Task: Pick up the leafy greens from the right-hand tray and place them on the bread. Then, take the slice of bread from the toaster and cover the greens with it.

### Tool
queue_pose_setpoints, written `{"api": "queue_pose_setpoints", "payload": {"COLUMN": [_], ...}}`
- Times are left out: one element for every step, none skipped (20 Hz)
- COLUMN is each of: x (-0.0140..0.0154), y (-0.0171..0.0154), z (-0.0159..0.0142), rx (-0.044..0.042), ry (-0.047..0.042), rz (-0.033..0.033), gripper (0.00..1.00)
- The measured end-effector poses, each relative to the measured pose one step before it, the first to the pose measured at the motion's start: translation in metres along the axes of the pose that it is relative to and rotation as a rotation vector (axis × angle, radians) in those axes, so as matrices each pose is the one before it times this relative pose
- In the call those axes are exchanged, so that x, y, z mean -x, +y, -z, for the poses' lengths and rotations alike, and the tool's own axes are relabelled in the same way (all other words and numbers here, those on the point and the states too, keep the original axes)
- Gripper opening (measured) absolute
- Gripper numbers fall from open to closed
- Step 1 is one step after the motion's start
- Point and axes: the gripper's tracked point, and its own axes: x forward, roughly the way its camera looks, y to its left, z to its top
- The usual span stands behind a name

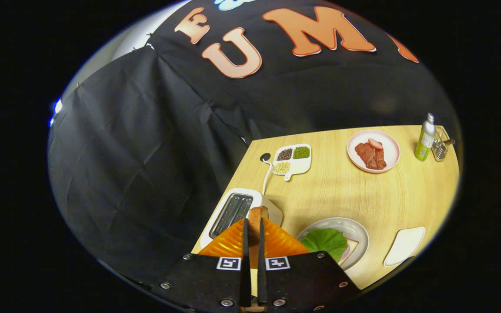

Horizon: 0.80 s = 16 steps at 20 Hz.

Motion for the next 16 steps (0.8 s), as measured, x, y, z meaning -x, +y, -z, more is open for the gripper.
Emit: {"api": "queue_pose_setpoints", "payload": {"x": [-0.00270, -0.00293, -0.00304, -0.00482, -0.00422, -0.00273, -0.00528, -0.00729, -0.00428, -0.00236, -0.00363, -0.00313, -0.00289, -0.00308, -0.00244, -0.00124], "y": [-0.00862, -0.00961, -0.01051, -0.00724, -0.00744, -0.00772, -0.01133, -0.00981, -0.00620, -0.00687, -0.00618, -0.00594, -0.00668, -0.00812, -0.01074, -0.00883], "z": [0.00674, 0.00648, 0.00562, 0.01022, 0.00692, 0.00705, 0.00474, 0.00816, 0.00964, 0.00518, 0.00193, 0.00239, 0.00307, 0.00171, 0.00020, -0.00095], "rx": [-0.01756, -0.00797, -0.00477, -0.00244, -0.00775, -0.00295, -0.00498, -0.00115, -0.00255, -0.00229, -0.00168, 0.00057, 0.00815, 0.01950, 0.02533, 0.02452], "ry": [0.01481, 0.01689, 0.01274, 0.02043, 0.01536, 0.01327, -0.00051, 0.01618, 0.02440, 0.01308, 0.00692, 0.00390, 0.00501, -0.00430, -0.00767, -0.01593], "rz": [0.00053, 0.00273, 0.00366, -0.00060, 0.00052, 0.00311, 0.01786, 0.01542, 0.00468, 0.00598, 0.00130, 0.00024, 0.00648, 0.01241, 0.02531, 0.02273], "gripper": [0.06, 0.06, 0.06, 0.06, 0.06, 0.06, 0.06, 0.06, 0.06, 0.06, 0.06, 0.06, 0.06, 0.06, 0.06, 0.06]}}
